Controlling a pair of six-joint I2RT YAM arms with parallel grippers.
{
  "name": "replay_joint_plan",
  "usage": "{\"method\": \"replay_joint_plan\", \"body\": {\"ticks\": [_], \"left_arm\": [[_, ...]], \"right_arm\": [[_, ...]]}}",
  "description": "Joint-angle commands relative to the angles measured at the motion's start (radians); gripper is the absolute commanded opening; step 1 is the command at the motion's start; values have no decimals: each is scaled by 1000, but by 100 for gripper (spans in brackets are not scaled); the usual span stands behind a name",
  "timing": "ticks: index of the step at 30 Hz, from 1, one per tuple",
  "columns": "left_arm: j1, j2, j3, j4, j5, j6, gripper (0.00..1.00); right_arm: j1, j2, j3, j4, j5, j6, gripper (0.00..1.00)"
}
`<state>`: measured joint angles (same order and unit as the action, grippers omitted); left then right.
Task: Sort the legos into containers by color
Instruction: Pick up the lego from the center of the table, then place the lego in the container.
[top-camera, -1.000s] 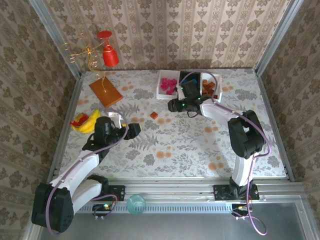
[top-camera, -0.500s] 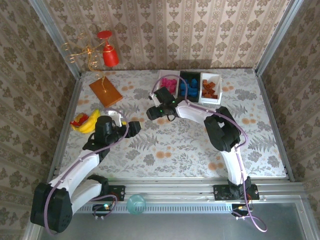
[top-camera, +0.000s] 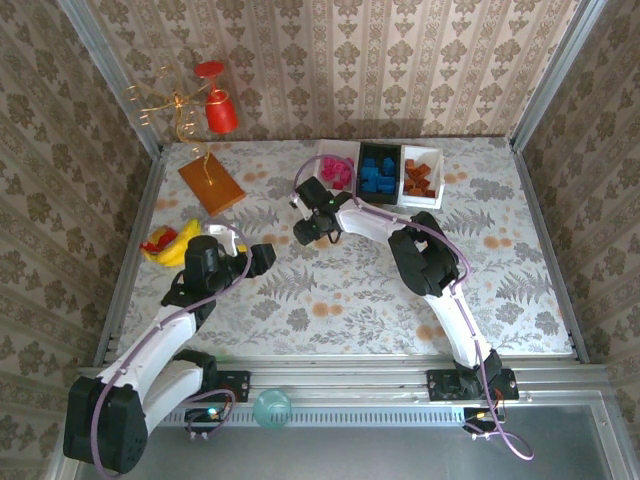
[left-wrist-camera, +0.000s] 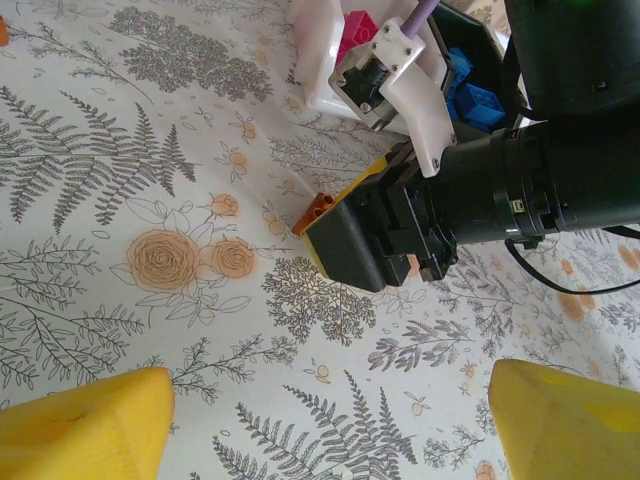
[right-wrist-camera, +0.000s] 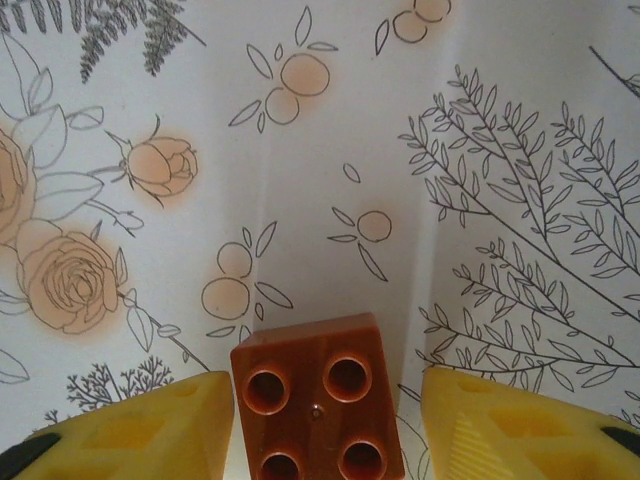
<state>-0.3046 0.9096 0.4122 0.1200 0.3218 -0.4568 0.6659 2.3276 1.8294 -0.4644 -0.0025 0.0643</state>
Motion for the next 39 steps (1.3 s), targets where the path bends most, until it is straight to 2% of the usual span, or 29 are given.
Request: {"method": "replay_joint_plan", "body": {"ticks": [1,9,14,20,25,28,30,34,39], "left_arm": [[10,0,-11,15,19,-15,84],[10,3,-18,31,36,-28,83],[-12,45,-11,88,42,-57,82],[-145,205,71,214,-20,-83,80],[-282,370,191,285,-78,-68,79],[-333,440,245,309,-87,-69,78],[-359,473,272,313,-87,-66,78],[-388,499,289,314,-94,-65,78],[-391,475,275,292,-109,-61,78]], "right_arm": [[2,15,27,-25,5,-21,51],[-13,-63,-48,45,-56,-16,35],[-64,-244,-247,164,-113,50,35],[-210,-500,-566,407,-221,218,35],[-351,-619,-676,435,-75,257,35],[-420,-621,-660,395,63,237,35],[-468,-590,-619,367,106,232,35],[-545,-474,-487,300,121,238,36],[-584,-334,-305,201,179,220,39]]}}
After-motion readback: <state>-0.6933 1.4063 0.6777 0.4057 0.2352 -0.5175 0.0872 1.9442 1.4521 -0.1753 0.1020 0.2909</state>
